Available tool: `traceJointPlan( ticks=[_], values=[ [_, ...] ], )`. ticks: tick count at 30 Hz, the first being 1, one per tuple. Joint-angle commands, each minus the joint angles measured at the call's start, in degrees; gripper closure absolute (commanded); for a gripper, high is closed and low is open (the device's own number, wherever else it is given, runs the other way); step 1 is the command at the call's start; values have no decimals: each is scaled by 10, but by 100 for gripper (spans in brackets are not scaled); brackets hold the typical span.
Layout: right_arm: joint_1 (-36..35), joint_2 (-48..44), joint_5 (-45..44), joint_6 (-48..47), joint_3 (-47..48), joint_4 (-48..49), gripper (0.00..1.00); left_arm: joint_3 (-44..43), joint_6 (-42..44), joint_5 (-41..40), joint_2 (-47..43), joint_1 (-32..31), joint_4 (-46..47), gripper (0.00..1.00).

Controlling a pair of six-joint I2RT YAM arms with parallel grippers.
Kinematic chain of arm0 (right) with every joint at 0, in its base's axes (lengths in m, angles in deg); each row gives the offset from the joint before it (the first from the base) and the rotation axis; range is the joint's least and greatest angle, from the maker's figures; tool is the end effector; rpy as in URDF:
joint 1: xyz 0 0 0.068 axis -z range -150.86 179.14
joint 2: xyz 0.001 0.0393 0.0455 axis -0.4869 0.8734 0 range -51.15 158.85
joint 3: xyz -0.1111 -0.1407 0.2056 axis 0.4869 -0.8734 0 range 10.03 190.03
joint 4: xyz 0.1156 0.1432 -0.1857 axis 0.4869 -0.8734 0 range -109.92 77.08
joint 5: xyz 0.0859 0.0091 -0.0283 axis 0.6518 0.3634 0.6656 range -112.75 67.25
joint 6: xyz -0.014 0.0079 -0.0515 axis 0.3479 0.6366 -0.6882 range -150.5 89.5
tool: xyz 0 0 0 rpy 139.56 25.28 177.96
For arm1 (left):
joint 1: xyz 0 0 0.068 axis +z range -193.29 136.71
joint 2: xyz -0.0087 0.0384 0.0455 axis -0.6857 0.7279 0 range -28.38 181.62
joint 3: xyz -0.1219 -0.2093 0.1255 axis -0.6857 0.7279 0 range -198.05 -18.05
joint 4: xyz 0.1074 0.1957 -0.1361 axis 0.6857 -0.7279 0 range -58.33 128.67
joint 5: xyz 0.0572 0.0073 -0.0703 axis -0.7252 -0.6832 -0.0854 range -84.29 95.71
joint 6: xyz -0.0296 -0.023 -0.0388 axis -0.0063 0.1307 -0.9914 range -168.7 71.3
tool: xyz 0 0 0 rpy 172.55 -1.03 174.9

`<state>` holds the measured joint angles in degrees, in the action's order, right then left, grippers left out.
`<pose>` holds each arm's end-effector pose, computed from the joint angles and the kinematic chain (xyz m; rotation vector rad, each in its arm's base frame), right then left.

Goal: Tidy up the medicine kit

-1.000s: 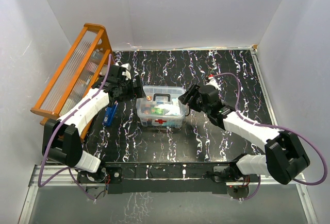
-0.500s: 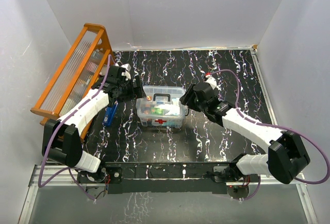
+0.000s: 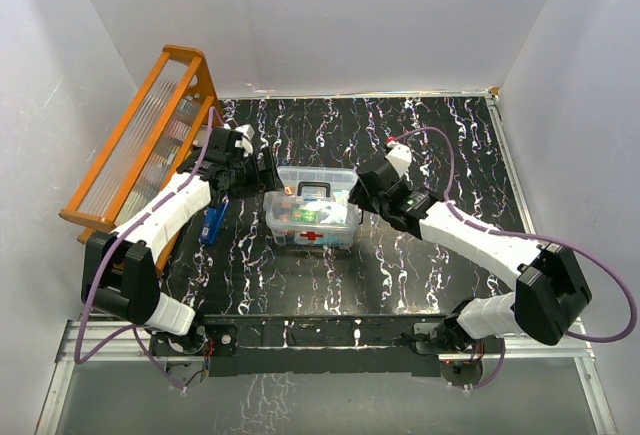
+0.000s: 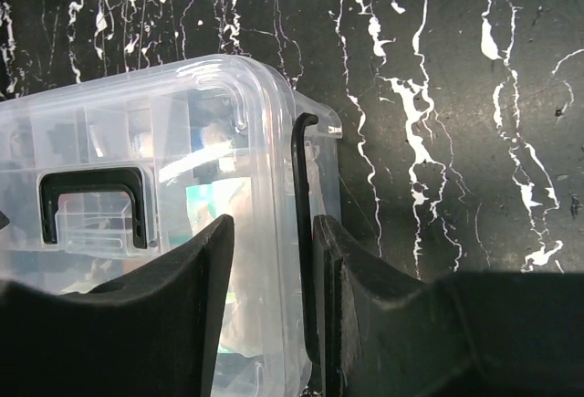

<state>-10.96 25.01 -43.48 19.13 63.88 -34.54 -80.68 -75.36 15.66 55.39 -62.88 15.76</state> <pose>0.2251 0.1729 0.2579 0.3696 2.2784 0.3918 0.2994 -0.1130 0.2677 -0.0597 2.4041 -0.5926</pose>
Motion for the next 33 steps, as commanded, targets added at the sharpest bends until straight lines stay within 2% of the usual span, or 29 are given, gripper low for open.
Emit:
traceJointPlan(
  ticks=[1,9,16,21,27,33],
  values=[
    [-32,16,-46,-5,42,-36,65,16,8,5,-6,2,-40,16],
    [-50,22,-73,-5,64,-50,70,23,2,33,-3,2,-36,19],
    [-50,4,-89,-41,92,-56,52,25,-3,98,1,2,-26,22],
    [-50,2,-90,-81,126,-69,47,27,-16,156,13,2,-16,30],
    [-49,20,-61,-128,151,-72,45,61,-82,223,25,2,61,51],
    [-50,67,9,-176,185,-78,45,71,-136,238,46,-21,118,57]
  ],
)
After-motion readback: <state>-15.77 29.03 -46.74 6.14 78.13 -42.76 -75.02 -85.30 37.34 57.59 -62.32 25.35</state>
